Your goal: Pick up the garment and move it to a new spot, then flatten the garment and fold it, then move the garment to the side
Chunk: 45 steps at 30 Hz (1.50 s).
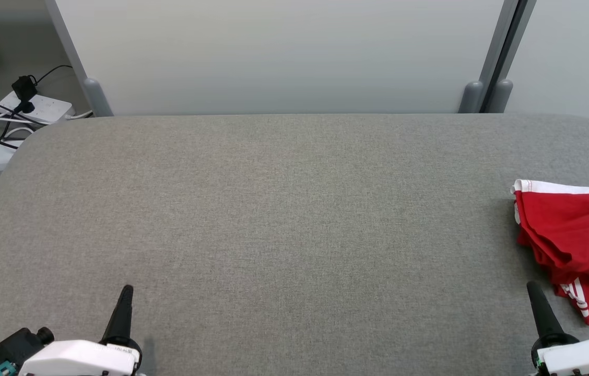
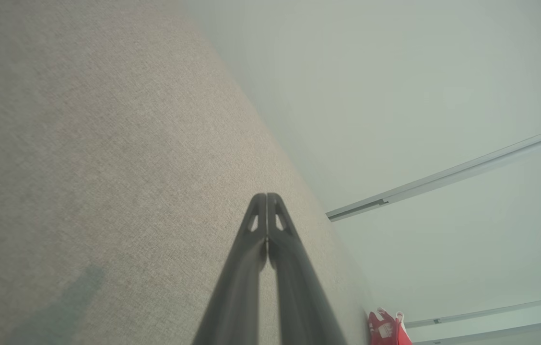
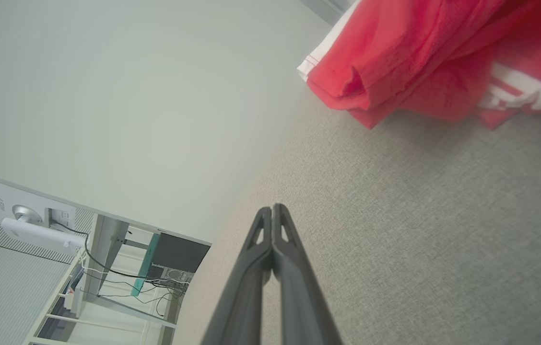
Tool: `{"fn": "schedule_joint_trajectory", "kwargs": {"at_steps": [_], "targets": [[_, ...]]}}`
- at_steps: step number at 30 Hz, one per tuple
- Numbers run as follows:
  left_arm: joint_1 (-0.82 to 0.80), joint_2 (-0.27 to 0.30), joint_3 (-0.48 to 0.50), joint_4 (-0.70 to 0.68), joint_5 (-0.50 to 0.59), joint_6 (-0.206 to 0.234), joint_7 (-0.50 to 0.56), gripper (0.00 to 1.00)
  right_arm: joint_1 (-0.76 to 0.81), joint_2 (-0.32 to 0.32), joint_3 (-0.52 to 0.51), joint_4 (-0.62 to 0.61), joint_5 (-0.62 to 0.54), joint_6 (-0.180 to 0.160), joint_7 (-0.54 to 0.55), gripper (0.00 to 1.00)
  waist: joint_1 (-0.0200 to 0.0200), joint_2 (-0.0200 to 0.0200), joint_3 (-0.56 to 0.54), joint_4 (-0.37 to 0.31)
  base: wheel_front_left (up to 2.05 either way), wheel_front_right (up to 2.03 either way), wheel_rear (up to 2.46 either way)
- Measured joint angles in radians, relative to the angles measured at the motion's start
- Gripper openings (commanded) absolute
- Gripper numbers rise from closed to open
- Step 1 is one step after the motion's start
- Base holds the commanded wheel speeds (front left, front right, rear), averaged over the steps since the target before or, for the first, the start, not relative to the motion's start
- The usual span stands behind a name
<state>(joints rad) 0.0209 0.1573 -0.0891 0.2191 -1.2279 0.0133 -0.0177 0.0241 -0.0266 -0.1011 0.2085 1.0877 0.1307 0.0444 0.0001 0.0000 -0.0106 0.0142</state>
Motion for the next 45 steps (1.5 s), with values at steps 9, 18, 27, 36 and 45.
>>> {"fn": "schedule_joint_trajectory", "kwargs": {"at_steps": [9,18,27,36,45], "targets": [[-0.011,-0.019,0.032,0.011,-0.074,-0.029,0.02,0.0,-0.021,-0.002,-0.012,0.007,0.104,0.0,0.01,0.0,0.0,0.0,0.003,-0.003,0.0,0.0,0.0],[-0.034,-0.046,0.063,0.019,-0.15,-0.053,0.048,0.0,-0.039,-0.004,-0.016,0.028,0.203,0.0,0.019,0.0,-0.0001,0.0,0.006,-0.006,0.0,0.0,0.0],[-0.041,-0.073,0.1,0.029,-0.233,-0.084,0.073,0.0,-0.059,-0.005,-0.02,0.035,0.316,0.0,0.036,0.0,0.0,0.0,0.009,-0.009,0.0,0.0,0.0],[-0.055,-0.088,0.132,0.041,-0.311,-0.11,0.1,0.0,-0.066,-0.006,-0.023,0.047,0.419,0.0,0.049,0.0,-0.0001,0.0,0.011,-0.012,0.0,0.0,0.0],[-0.072,-0.111,0.161,0.049,-0.38,-0.136,0.121,0.0,-0.083,-0.008,-0.027,0.063,0.509,-0.002,0.061,0.0,-0.0001,0.0,0.014,-0.014,0.0,0.0,0.0]]}}
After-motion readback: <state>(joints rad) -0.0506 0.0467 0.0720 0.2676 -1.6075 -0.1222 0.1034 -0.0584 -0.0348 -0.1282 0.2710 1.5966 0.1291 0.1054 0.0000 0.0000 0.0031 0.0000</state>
